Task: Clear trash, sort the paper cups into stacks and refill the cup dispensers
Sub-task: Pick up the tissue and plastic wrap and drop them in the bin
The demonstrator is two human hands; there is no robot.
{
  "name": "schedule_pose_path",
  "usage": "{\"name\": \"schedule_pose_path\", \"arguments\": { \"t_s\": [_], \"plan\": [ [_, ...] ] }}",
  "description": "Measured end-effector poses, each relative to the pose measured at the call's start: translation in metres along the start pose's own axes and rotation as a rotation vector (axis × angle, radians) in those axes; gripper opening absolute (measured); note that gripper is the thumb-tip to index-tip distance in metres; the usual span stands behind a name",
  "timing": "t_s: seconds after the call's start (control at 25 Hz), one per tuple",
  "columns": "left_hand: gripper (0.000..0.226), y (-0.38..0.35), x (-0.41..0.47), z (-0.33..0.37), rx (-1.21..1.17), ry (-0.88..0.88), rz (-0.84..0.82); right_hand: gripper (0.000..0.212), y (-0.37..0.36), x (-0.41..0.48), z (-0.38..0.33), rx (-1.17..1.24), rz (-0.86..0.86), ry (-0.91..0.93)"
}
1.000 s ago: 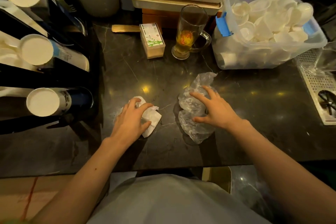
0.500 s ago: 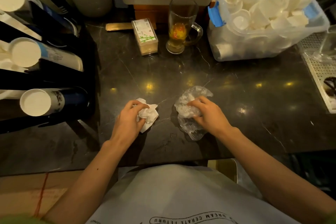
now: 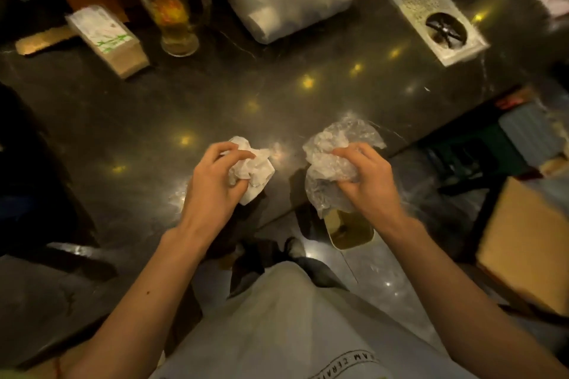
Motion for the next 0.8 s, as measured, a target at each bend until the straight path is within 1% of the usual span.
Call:
{"name": "schedule_pose_path", "arguments": {
  "t_s": [0.2, 0.32, 0.48, 0.6, 0.68, 0.8],
  "plan": [
    [0.035, -0.05, -0.02, 0.052, 0.026, -0.106, -0.08, 0.04, 0.037, -0.069, 0.054, 0.026, 0.135, -0.143],
    [0.034, -0.092, -0.044, 0.081, 0.051, -0.125, -0.107, 0.037, 0.055, -0.115, 0.084, 0.066, 0.186, -0.153],
    [0.035, -0.179, -0.094, 0.136, 0.067, -0.109, -0.158, 0.038, 0.083, -0.195, 0.149, 0.128, 0.218, -0.22],
    [0.036, -0.236, -0.124, 0.171, 0.127, -0.153, -0.252, 0.038, 0.107, -0.248, 0.194, 0.131, 0.232, -0.278],
    [0.035, -0.26, -0.136, 0.189, 0.154, -0.178, -0.292, 0.042, 0.118, -0.275, 0.215, 0.135, 0.247, -0.324],
    [0.034, -0.286, -0.145, 0.208, 0.153, -0.166, -0.303, 0.046, 0.128, -0.296, 0.236, 0.13, 0.258, -0.351]
  ]
}}
Point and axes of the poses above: each hand's wrist, its own x-axis towards the middle knuckle, its own y-axis out of the back of the hand, z = x × y, the point moved 1 cm from there along x, towards the middle knuckle, and after that the axes turned 4 degrees about -x, right-handed, at the moved point
